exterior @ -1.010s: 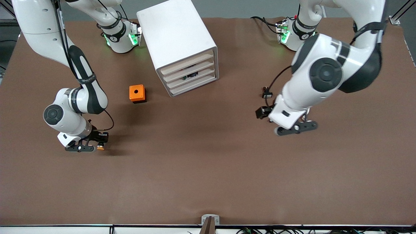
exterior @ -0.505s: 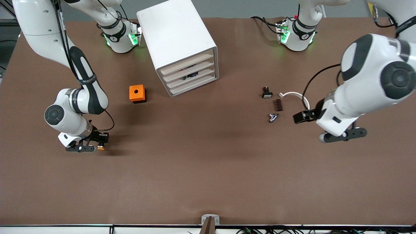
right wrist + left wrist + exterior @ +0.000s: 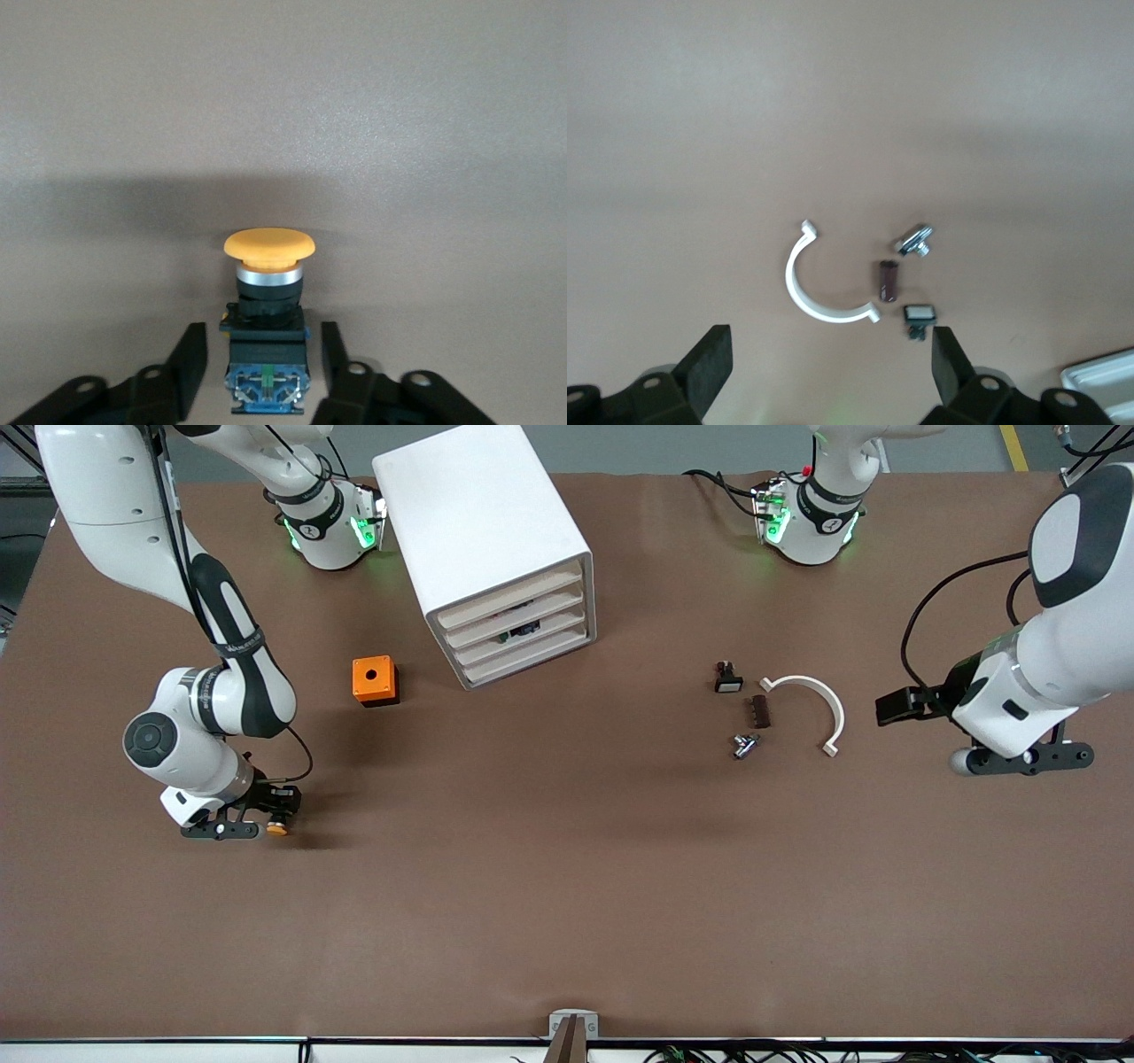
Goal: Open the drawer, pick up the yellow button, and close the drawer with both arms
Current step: 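Lower the button onto the table with the right gripper while the left gripper retracts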
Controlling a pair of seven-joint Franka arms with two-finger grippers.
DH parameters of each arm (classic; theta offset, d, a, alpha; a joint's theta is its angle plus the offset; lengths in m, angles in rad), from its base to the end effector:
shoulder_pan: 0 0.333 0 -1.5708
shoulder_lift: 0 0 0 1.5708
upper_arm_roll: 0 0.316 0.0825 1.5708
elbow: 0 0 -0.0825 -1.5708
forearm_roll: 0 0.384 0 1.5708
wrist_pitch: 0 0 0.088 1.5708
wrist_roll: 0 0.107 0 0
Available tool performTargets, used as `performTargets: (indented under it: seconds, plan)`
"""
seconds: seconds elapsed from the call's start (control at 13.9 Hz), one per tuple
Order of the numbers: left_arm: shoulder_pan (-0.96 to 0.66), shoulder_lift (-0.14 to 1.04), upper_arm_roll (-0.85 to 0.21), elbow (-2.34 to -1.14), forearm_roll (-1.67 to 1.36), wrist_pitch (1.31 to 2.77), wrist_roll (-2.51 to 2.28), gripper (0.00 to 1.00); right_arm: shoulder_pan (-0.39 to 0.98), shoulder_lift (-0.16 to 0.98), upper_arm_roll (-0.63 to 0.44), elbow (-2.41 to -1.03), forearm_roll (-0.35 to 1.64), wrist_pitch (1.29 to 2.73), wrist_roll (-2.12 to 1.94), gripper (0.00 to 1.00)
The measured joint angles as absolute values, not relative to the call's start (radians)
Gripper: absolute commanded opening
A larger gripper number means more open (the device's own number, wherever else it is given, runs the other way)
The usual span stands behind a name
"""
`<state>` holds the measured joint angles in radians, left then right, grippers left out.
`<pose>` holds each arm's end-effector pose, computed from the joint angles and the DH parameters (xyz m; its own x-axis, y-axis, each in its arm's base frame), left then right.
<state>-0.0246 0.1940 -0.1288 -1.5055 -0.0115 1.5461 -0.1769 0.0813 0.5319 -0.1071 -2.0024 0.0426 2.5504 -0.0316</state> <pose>0.5973 -0.0869 0.5414 0.9876 0.0236 -0.1552 0.0253 -0.9996 0.0090 0.6082 -0.0150 0.1914 0.9997 -0.0138 0.0191 -0.0144 -0.9994 0.0304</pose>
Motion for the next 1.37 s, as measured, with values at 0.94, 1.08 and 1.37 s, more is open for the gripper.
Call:
performTargets:
  seconds: [0.94,1.08,1.37]
  plan:
    - [-0.034,-0.020,-0.065,-1.609,-0.012,1.575,-0.119,0.99,0.081,0.532,-0.106,-2.001,0.043,2.555,-0.032,1.00]
    - [-0.034,-0.035,-0.065,-1.602,-0.012,1.575,-0.119,0.99,0.082,0.528,-0.104,-1.997,0.043,2.548,-0.032,1.00]
    - [-0.034,-0.036,-0.064,-1.579,-0.012,1.578,-0.120,0.99,0.085,0.468,-0.102,-1.931,0.043,2.347,-0.032,1.00]
